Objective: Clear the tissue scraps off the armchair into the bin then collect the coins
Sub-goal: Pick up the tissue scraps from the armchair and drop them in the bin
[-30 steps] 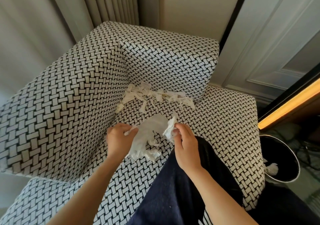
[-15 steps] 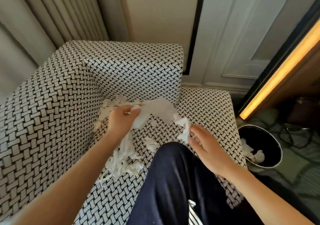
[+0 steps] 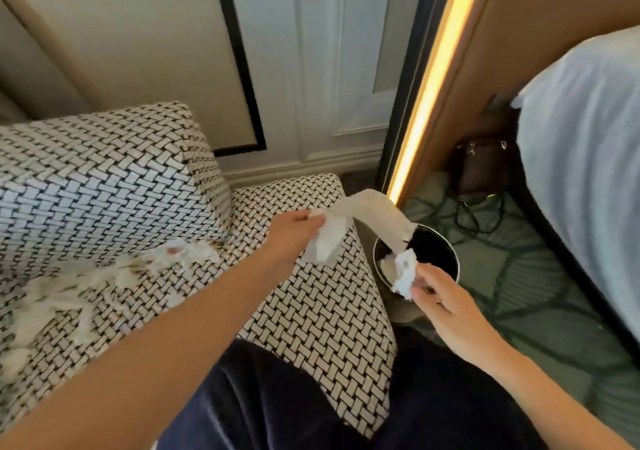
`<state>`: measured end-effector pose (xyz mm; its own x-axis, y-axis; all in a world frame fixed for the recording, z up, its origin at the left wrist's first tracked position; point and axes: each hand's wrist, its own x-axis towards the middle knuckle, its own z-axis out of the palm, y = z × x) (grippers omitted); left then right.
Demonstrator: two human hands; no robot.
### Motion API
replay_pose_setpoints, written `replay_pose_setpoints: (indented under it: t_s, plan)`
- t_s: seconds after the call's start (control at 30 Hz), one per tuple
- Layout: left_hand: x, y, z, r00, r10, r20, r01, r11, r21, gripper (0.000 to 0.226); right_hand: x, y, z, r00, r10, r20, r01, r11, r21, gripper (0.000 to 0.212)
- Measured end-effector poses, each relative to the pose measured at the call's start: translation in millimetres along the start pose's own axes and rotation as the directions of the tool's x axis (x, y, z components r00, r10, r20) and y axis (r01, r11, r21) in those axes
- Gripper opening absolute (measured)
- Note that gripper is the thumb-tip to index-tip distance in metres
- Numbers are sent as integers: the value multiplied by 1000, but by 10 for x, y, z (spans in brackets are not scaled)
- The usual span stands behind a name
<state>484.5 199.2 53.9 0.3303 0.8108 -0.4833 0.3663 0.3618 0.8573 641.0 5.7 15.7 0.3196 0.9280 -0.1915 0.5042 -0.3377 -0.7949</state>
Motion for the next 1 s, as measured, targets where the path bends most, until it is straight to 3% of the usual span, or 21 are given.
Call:
replay_pose_setpoints:
  t_s: [0.17,0.33,0.4,0.5,0.57,0.7,0.87,1.0]
  plan:
    - [402,5,811,996,-44,77,40,997,60,33,225,446,-220,965,238,-108,-219,962,165,27]
    - [784,-54,1471,982,-139,126,126,986,107,12,567,906,-306,879,458,-130,-368,827,424,35]
    - [945,-116,1691,974,-187,127,172,978,119,22,726,1079,-322,844,523,-117,-404,764,503,31]
    - [1136,-190,1924,962,-238,134,225,969,105,10,929,1305,-315,808,584,-77,-452,699,555,35]
    - [1239,-276,2006,964,-220,149,204,972,113,33,1030,1408,-284,786,617,-45,-484,658,577,37]
    - [1343,-401,2093,939,-262,224,231,960,156,48,1180,1596,-179,785,617,61,-550,647,529,32]
    - [1323,-576,1991,920,-289,264,245,951,188,25,1244,1643,-89,768,634,92,-577,623,528,29]
    - [1206,-616,1863,908,-301,291,253,948,193,32,1208,1530,-89,777,626,71,-560,635,532,28]
